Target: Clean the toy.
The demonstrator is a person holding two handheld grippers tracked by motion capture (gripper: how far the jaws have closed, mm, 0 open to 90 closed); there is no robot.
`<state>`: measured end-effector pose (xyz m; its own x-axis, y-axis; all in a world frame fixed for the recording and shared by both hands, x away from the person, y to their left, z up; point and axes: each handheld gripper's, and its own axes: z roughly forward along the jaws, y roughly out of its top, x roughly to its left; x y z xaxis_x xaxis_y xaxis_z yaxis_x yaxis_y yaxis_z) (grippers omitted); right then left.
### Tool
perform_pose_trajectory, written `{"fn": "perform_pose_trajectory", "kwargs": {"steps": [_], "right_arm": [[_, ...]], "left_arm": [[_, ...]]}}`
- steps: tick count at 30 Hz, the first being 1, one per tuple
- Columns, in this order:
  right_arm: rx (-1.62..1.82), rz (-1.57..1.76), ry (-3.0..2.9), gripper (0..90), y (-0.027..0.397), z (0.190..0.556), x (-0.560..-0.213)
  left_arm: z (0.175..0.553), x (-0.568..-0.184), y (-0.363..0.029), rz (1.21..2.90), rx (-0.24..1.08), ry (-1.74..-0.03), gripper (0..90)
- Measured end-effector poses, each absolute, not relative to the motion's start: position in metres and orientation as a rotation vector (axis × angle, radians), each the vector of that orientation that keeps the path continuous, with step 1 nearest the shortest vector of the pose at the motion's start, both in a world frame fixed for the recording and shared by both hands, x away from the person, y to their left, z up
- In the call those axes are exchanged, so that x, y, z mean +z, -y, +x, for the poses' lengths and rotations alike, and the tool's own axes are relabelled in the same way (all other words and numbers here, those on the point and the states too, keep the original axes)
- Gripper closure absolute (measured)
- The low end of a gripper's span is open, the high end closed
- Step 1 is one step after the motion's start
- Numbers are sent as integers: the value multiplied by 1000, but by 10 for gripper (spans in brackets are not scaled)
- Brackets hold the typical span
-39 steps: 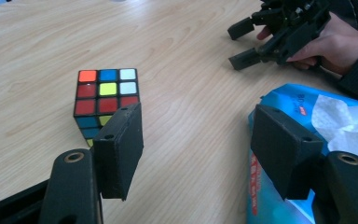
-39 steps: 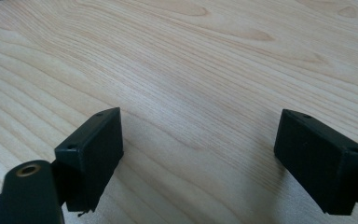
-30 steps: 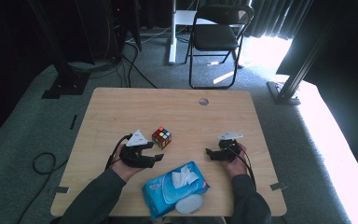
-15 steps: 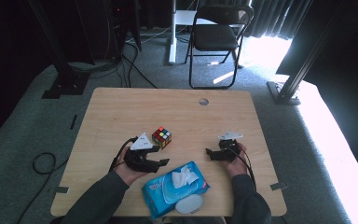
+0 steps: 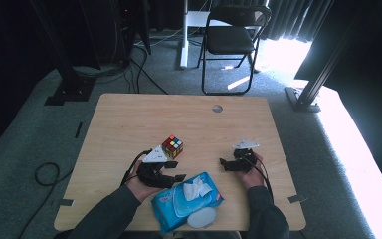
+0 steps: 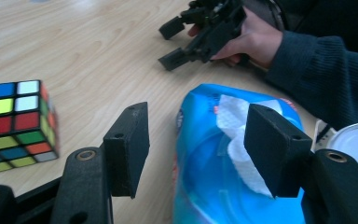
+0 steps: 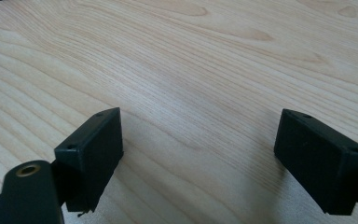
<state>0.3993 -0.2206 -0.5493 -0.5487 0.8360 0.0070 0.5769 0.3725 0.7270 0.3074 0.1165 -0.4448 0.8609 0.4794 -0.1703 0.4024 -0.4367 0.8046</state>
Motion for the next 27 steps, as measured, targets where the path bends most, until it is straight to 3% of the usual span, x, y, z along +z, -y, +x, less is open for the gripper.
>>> {"fn": "perform_pose_trajectory", "kwargs": {"steps": [18, 27], "right_arm": [[986, 1234, -2275, 151, 221, 399, -549], [986, 1233, -2275, 151, 221, 400, -549]], "left_arm": [[299, -452, -94, 2133, -32, -562, 445], [298, -461, -85, 2211, -70, -528, 569]]}}
